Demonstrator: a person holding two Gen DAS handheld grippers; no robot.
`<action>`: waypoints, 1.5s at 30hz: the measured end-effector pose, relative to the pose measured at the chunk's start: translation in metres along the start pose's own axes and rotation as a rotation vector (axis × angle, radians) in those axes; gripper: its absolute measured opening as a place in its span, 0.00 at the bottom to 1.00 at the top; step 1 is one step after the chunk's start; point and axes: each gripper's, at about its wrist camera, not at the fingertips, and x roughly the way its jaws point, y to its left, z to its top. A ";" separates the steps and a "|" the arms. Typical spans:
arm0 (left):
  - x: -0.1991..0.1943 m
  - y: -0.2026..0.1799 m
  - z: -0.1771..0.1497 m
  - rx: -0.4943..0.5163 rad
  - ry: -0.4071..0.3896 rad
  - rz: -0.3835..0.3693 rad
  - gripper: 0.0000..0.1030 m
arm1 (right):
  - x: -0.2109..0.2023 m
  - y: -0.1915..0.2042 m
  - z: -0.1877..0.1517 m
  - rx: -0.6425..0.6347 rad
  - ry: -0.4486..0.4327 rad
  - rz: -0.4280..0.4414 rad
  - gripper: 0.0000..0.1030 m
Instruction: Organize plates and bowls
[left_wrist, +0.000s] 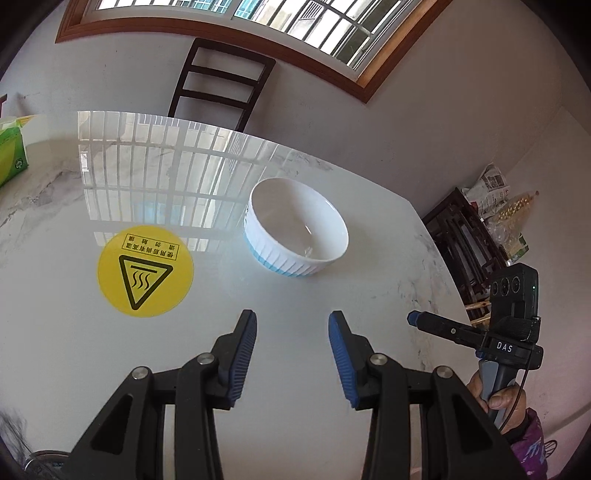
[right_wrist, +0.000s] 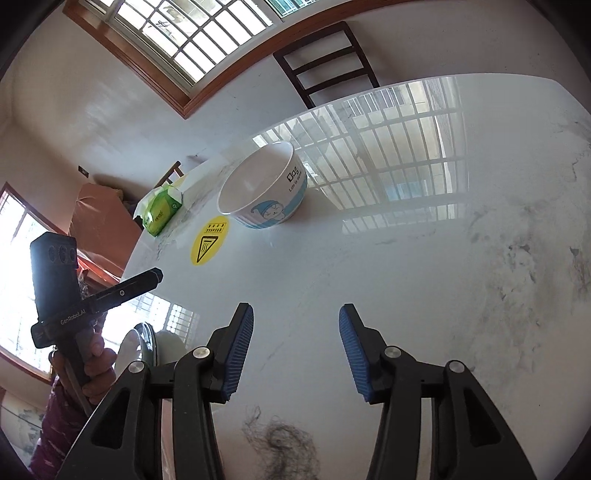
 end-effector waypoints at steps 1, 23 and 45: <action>0.003 0.004 0.007 -0.021 -0.009 -0.018 0.40 | 0.004 -0.002 0.008 0.019 -0.005 0.015 0.49; 0.070 -0.007 0.060 0.065 -0.016 0.055 0.40 | 0.075 0.005 0.095 0.106 0.022 0.038 0.51; 0.095 0.002 0.046 -0.022 0.078 0.203 0.11 | 0.091 0.000 0.078 0.143 0.128 -0.023 0.18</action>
